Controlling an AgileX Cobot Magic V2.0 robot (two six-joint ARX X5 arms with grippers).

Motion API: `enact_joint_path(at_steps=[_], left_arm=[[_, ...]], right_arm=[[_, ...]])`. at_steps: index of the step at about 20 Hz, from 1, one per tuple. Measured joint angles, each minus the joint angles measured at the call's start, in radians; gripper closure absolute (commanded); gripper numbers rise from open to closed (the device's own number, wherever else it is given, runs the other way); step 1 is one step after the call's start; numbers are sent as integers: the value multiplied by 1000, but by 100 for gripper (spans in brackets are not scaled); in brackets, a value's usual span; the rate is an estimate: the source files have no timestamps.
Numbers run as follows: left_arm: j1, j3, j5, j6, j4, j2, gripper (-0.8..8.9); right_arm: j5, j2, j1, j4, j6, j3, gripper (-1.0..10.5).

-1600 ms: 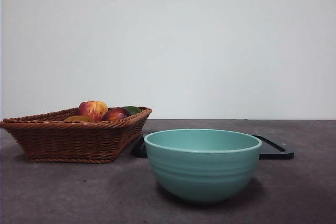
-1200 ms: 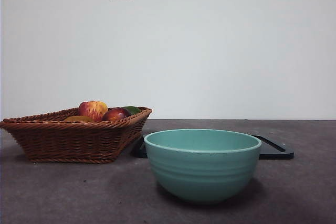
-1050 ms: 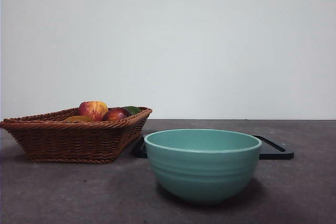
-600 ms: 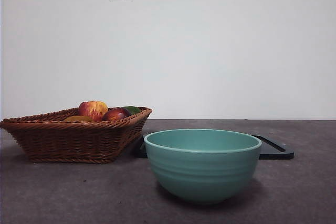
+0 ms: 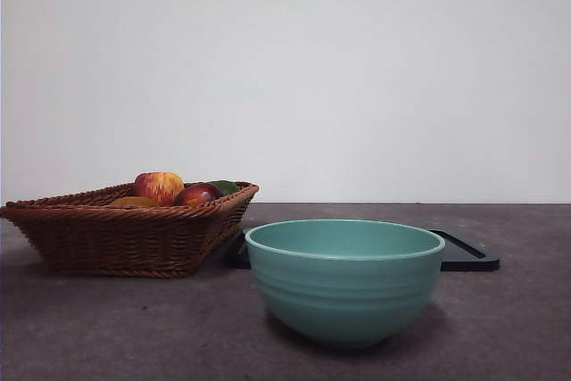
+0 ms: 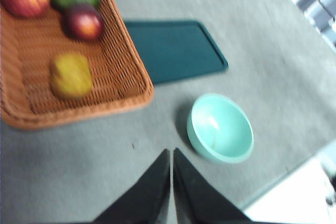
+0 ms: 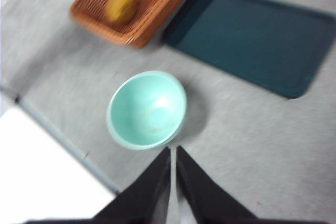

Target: Pick up the wifruite, put it on the bowl, pick up the plate, put it on desk

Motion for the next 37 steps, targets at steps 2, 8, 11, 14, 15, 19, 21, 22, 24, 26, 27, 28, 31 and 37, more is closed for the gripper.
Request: enact_joint_path(at_steps=[2, 8, 11, 14, 15, 19, 21, 22, 24, 26, 27, 28, 31, 37], left_arm=[[-7, 0, 1, 11, -9, 0, 804], [-7, 0, 1, 15, -8, 0, 531], [-7, 0, 0, 15, -8, 0, 364], [-7, 0, 1, 15, -8, 0, 367], [-7, 1, 1, 15, -8, 0, 368], [-7, 1, -1, 9, 0, 19, 376], [-10, 9, -5, 5, 12, 53, 377], [-12, 21, -18, 3, 21, 76, 377], [-18, 61, -47, 2, 45, 127, 379], [-35, 110, -83, 2, 56, 192, 381], [-45, 134, -103, 2, 56, 226, 381], [-60, 164, -120, 2, 58, 272, 386], [-114, 228, -208, 2, 60, 404, 389], [-225, 283, -385, 2, 138, 649, 390]], right_arm=[[0, 0, 27, -1, -7, 0, 939], [0, -1, 41, -1, -10, 0, 695], [0, -1, 41, 0, -6, 0, 502], [0, -1, 41, 0, -3, 0, 502], [0, -1, 41, 0, -3, 0, 502], [0, -1, 41, 1, -2, 0, 502], [0, -1, 41, 1, -2, 0, 503], [0, -1, 41, 1, -2, 0, 502], [0, -1, 41, 1, -1, 0, 502], [0, -1, 41, 1, -1, 0, 503], [0, -1, 41, 1, -1, 0, 503], [0, -1, 41, 2, -1, 0, 502], [0, -1, 41, 9, 0, 0, 503], [0, -1, 41, 11, 1, 0, 503]])
